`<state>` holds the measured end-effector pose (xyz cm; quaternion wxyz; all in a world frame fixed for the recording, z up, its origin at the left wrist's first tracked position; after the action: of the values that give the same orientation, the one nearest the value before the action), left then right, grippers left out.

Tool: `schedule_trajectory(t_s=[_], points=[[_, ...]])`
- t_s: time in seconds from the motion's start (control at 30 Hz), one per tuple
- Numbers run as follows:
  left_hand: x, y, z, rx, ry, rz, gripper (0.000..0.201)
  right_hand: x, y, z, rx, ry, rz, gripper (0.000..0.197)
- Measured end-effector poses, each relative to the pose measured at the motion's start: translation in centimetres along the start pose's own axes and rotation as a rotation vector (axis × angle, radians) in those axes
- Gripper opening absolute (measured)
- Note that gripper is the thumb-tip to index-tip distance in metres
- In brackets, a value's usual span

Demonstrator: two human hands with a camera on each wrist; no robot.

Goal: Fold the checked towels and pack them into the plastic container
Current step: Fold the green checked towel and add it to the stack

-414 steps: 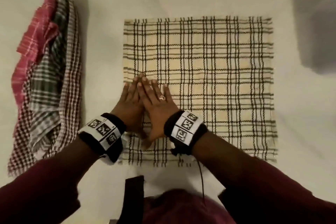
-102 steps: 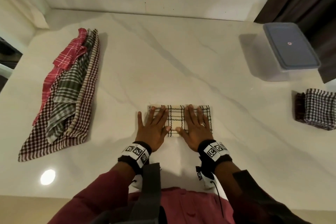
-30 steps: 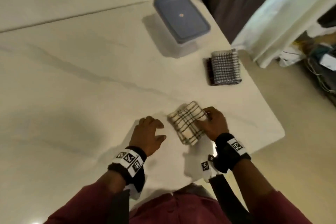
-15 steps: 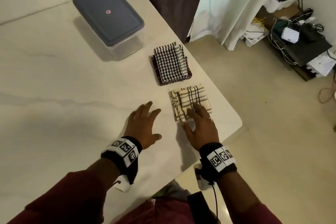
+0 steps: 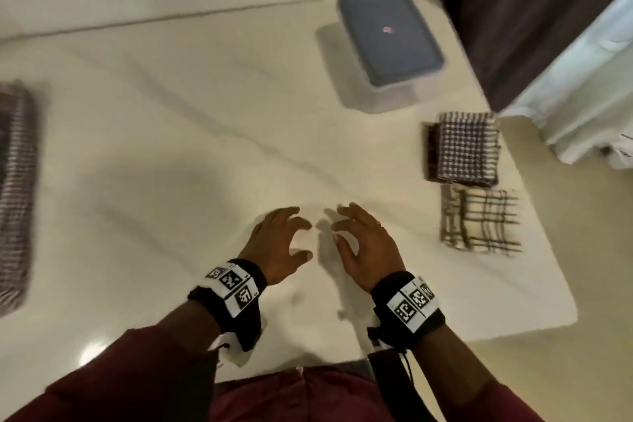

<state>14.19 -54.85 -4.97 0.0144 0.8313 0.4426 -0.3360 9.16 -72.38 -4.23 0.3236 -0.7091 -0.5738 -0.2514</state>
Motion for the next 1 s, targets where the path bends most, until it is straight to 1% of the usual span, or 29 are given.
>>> schedule_trajectory(t_s=[0.1,0.17,0.23,0.33,0.4,0.47,0.57,0.67,0.8,0.83,0.93,1.0], points=[[6.0,-5.7,-2.3,-0.038,-0.061,-0.130,0.050,5.3,1.0,4.9,0.160,-0.081,-0.087,0.029],[10.0,-10.4,-4.1,-0.068,-0.073,-0.202,0.051,9.3,1.4,8.7,0.308,-0.215,-0.146,0.030],[13.9,-15.0,-6.0,-0.152,-0.050,-0.260,0.050,13.0,1.5,12.0,0.433,-0.387,-0.197,0.034],[20.6,-22.4,-8.9,-0.309,0.066,-0.421,0.052,18.1,1.3,17.3,0.525,-0.514,-0.251,0.037],[24.3,-26.0,-10.4,-0.406,0.071,-0.524,0.056,21.0,1.0,20.3,0.560,-0.505,-0.268,0.035],[27.6,-28.6,-11.6,-0.492,0.032,-0.583,0.055,24.3,1.3,23.5,0.559,-0.474,-0.312,0.032],[31.2,-31.3,-12.9,-0.583,0.040,-0.632,0.046,29.4,1.5,28.5,0.580,-0.449,-0.375,0.029],[33.6,-33.1,-13.2,-0.648,0.025,-0.688,0.036,33.7,1.6,33.1,0.645,-0.526,-0.446,0.034],[35.6,-34.6,-12.5,-0.616,-0.026,-0.778,0.038,38.8,1.9,37.6,0.657,-0.559,-0.532,0.032],[35.8,-34.9,-12.3,-0.630,-0.041,-0.800,0.037,39.8,2.1,38.6,0.662,-0.561,-0.551,0.031],[35.8,-35.5,-12.1,-0.700,-0.072,-0.777,0.036,42.1,3.0,41.1,0.657,-0.613,-0.581,0.027],[35.9,-35.7,-11.9,-0.715,-0.053,-0.744,0.037,43.2,3.5,42.7,0.637,-0.628,-0.585,0.024]])
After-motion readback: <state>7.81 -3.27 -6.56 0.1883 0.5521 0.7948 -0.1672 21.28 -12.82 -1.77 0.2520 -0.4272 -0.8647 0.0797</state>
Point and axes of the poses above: each hand's wrist, its own y-axis towards the middle knuckle, its own z-axis out of the palm, x = y × z, the point moved 4 cm from there along y, towards the middle knuckle, and after that the axes turned 12 degrees about z, right-handed, at the moved point
